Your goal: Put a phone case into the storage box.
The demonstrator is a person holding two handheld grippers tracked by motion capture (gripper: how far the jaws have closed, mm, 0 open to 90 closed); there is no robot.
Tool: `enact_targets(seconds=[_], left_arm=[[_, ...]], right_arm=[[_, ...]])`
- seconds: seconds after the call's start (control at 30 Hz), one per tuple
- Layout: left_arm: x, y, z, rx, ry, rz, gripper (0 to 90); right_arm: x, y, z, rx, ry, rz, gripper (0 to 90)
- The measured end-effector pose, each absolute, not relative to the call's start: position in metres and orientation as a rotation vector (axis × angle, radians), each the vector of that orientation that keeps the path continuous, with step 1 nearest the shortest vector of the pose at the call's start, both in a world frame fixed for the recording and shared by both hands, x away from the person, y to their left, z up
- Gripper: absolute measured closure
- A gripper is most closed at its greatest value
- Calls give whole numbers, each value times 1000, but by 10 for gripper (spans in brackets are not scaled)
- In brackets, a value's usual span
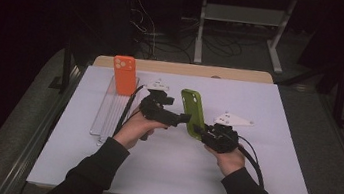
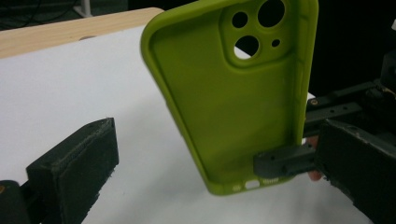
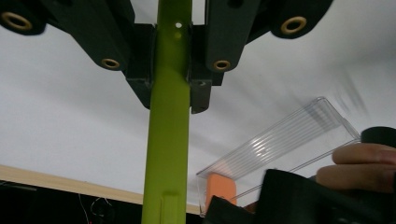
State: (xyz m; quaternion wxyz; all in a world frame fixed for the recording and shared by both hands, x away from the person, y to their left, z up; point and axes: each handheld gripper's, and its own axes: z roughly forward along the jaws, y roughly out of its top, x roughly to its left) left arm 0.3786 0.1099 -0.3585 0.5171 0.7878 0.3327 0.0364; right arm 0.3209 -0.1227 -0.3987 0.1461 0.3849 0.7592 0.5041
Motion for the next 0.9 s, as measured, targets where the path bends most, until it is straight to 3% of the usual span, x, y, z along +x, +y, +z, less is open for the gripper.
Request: enact_targets(seconds=[0.77, 0.9], left_arm=[[386, 81, -363, 1806, 799, 32, 0], [387, 84, -362, 1787, 812, 59, 101]], right_arm=[[318, -117, -397, 1086, 2200, 1471, 755], [318, -116, -397, 1092, 2204, 1466, 754]])
